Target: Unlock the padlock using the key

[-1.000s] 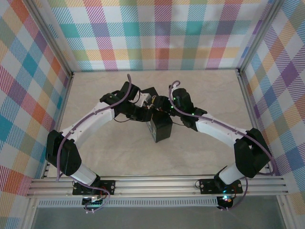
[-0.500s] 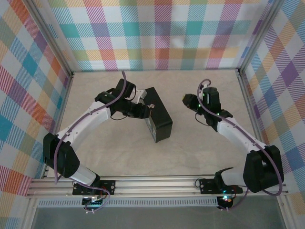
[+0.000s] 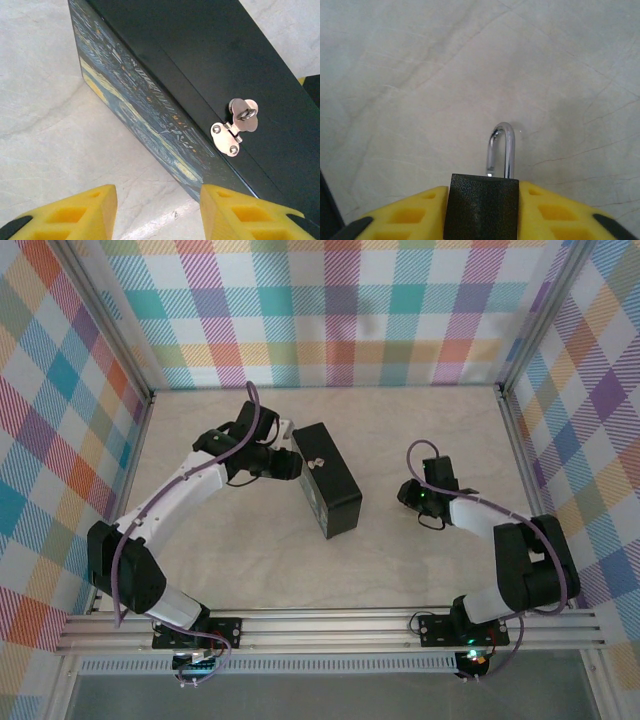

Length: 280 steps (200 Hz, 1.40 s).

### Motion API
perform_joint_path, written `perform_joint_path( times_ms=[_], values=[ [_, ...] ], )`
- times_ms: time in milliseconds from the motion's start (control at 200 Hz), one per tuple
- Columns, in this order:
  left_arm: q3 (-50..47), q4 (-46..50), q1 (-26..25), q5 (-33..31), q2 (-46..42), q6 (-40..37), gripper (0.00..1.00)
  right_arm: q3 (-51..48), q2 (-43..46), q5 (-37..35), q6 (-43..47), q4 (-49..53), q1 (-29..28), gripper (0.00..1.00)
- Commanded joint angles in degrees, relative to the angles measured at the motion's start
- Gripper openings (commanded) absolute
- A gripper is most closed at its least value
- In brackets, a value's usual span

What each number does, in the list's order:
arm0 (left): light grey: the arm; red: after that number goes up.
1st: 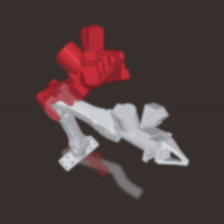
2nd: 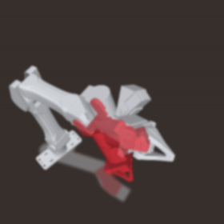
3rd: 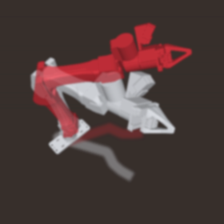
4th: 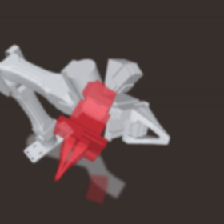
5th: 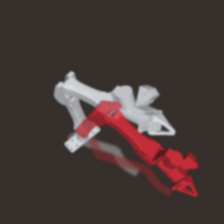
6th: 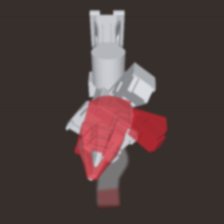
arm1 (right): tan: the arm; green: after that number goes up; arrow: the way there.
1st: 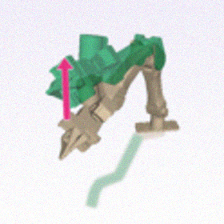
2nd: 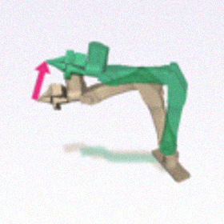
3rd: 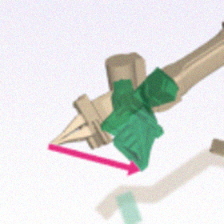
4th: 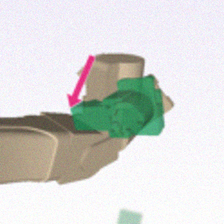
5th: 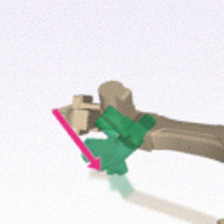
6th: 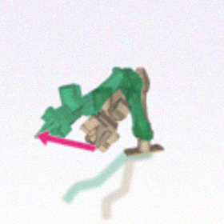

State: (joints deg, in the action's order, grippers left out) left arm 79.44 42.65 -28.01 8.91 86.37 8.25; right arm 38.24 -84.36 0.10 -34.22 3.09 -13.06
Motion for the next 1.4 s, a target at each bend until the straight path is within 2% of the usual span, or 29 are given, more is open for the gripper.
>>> perform_joint_path(
  times_ms=[0, 120, 200, 355, 420, 435, 505, 585, 685, 715, 740, 755, 770, 1040, 1395],
  values=[
    [1.86, -0.06, 0.5, -2.15, -2.23, -0.87, 0.47, 2.13, -1.32, -1.27, 3.29, 1.48, 0.69, 0.44],
    [2.5, 1.17, 0.99, -3.68, -2.51, -0.46, 0.48, 4.86, -0.99, -1.6, 6.19, 4.57, 0.81, 0.53],
    [2.97, 1.94, 1.61, -4.63, -2.61, 0.39, 0.48, 7.39, 0.07, -0.58, 8.31, 7.2, 0.77, 0.55],
    [3.86, 3.35, 3.13, -4.45, -1.66, 2.78, 0.5, 13.81, 4.48, 11.46, 12.88, 10.06, -0.92, 0.65],
    [3.97, 3.49, 3.56, -4.27, -1.12, 3.46, 0.5, 17.09, 5.7, 13.11, 14.71, 12.4, -3.44, 0.97],
    [3.89, 3.43, 3.64, -4.38, -1.05, 3.64, 0.51, 17.73, 5.96, 13.79, 15.19, 12.73, -3.96, 1.0],
    [3.73, 3.3, 4.01, -4.72, -0.85, 4.41, 0.53, 19.97, 7.02, 15.58, 16.23, 13.82, -6.36, 1.0],
    [3.49, 3.53, 4.64, -6.32, -0.75, 5.31, 0.61, 21.63, 8.12, 16.68, 17.09, 14.29, -9.63, 1.0],
    [2.85, 3.38, 6.56, -7.83, -1.32, 6.63, 0.66, 24.65, 8.26, 13.71, 18.88, 17.36, -15.23, 1.0],
    [2.52, 3.25, 7.2, -8.09, -1.66, 6.85, 0.73, 25.39, 8.13, 12.64, 19.31, 18.23, -16.74, 1.0],
    [2.35, 3.15, 7.68, -8.28, -2.0, 6.95, 0.86, 26.01, 7.99, 11.85, 19.68, 18.91, -17.81, 1.0],
    [2.24, 3.14, 7.9, -8.33, -2.19, 6.95, 0.97, 26.23, 7.86, 11.39, 19.9, 19.3, -18.4, 1.0],
    [2.17, 3.14, 8.16, -8.42, -2.37, 6.95, 1.0, 26.61, 7.69, 10.95, 20.08, 19.72, -19.05, 1.0],
    [2.39, 4.74, 9.29, -11.18, -4.09, 6.78, 1.0, 32.63, 1.65, 3.79, 24.54, 27.5, -25.63, 1.0],
    [0.89, 4.49, 9.51, -9.1, -4.54, 6.6, 1.0, 37.27, -4.49, -0.08, 25.85, 30.8, -30.24, 1.0]
  ],
)
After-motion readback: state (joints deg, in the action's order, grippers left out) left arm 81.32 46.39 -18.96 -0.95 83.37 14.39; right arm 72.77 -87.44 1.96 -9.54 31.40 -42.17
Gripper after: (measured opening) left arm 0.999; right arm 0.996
